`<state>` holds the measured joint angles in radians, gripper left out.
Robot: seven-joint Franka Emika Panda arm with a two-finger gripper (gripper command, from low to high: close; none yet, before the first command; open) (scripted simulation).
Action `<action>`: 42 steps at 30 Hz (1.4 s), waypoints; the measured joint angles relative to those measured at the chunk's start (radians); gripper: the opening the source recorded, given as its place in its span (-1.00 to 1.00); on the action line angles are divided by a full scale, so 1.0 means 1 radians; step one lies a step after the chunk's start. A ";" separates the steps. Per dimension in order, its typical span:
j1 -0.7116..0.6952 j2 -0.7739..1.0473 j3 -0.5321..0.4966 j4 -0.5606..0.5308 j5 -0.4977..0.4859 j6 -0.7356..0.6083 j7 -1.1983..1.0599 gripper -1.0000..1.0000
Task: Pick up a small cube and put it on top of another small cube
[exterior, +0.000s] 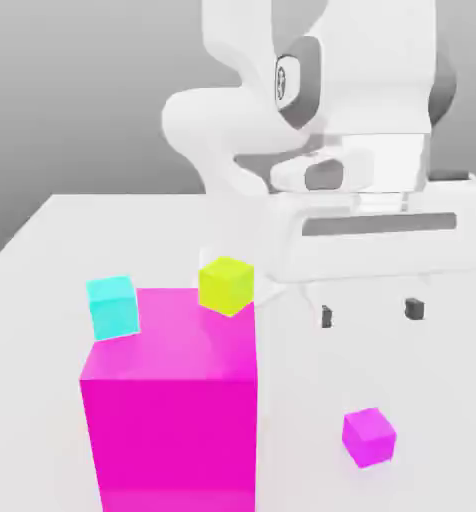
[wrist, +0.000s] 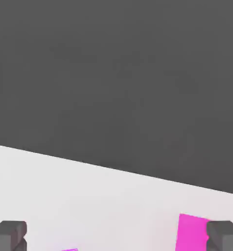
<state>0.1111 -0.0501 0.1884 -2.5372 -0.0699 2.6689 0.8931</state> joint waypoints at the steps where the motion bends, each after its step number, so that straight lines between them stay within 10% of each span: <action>1: 0.012 0.036 0.004 -0.011 -0.006 0.018 0.007 0.00; 11: 0.120 0.400 -0.061 -0.034 -0.120 0.247 0.102 0.00; 12: 0.132 0.425 -0.075 -0.029 -0.129 0.267 0.110 -1.00; 26: 0.077 0.231 -0.017 -0.057 -0.037 0.112 0.071 -1.00; 35: -0.039 -0.068 -0.092 0.023 -0.226 -0.176 0.248 -1.00; 42: -0.181 -0.212 -0.260 0.112 -0.063 -0.474 0.274 -1.00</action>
<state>-0.0695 -0.2622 -0.0713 -2.4254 -0.1333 2.1947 1.1674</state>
